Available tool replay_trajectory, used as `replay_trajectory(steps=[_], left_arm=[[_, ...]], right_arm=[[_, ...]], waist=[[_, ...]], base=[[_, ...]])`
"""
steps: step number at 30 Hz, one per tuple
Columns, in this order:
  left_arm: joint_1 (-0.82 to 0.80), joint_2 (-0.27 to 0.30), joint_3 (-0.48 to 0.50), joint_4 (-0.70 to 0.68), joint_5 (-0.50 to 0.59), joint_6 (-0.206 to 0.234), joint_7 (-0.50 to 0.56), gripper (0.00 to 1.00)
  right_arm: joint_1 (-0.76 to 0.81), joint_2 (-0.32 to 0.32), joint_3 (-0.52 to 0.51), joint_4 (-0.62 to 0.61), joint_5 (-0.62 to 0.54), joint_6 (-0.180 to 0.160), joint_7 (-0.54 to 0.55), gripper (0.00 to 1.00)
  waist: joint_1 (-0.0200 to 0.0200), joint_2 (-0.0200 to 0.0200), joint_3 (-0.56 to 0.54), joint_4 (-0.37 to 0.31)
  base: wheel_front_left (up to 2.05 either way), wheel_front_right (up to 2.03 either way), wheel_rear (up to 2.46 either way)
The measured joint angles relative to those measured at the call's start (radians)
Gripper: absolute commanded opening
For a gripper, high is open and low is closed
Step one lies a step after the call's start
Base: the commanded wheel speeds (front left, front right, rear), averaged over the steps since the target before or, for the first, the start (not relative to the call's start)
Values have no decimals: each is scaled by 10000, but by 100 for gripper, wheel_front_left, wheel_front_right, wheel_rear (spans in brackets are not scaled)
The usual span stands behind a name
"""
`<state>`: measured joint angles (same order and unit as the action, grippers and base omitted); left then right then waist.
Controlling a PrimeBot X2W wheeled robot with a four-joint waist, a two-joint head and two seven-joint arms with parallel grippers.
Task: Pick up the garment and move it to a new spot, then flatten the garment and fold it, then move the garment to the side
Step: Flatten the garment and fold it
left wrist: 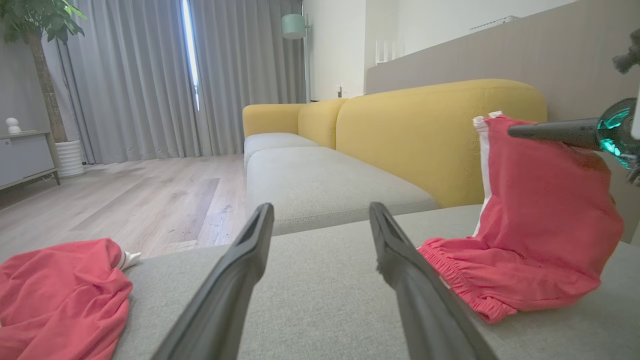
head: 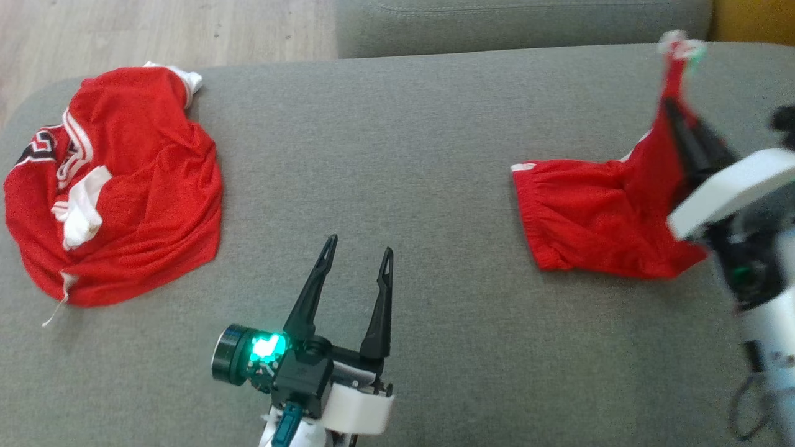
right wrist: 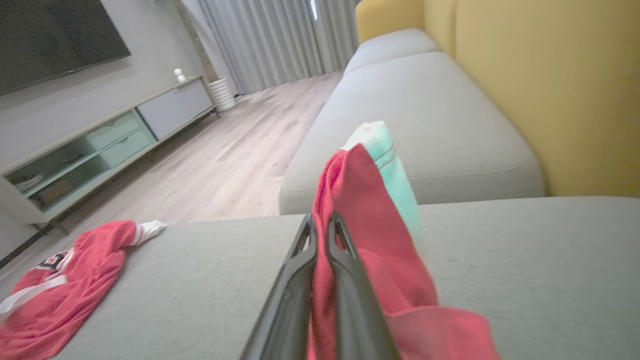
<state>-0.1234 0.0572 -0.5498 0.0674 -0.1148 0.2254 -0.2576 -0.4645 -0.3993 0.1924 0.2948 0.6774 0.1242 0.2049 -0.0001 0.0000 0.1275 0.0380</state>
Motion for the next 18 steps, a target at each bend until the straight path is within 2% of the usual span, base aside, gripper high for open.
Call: replay_trajectory(steps=[5,6,7,10,12,15,18], left_arm=[[99,-2,-19,36,-4,-54,0,100],[99,-4,-27,48,-4,-54,0,100],[99,-4,-33,59,-6,-56,0,100],[98,-6,-58,125,-107,-63,0,100],[98,-6,-54,155,-109,-61,0,100],[136,-10,21,153,-226,-50,0,100],[447,-19,251,100,-539,40,0,100]], right_arm=[[221,1179,477,-107,-314,0,330,0],[296,1392,570,-44,-378,0,332,38],[372,1580,642,25,-426,0,330,100],[609,2000,685,44,-410,0,190,100],[734,2056,619,-92,-339,0,-33,100],[991,1852,211,-594,-284,0,-543,100],[1599,1369,-125,-1198,-512,0,-1400,100]], waist=[[1,0,26,202],[1,0,45,229],[2,0,63,258],[2,0,57,329],[2,0,-17,330],[2,0,-203,273],[2,0,-494,177]], base=[[0,0,0],[0,0,0],[0,0,0],[0,0,0],[0,0,0],[0,0,0],[0,0,0]])
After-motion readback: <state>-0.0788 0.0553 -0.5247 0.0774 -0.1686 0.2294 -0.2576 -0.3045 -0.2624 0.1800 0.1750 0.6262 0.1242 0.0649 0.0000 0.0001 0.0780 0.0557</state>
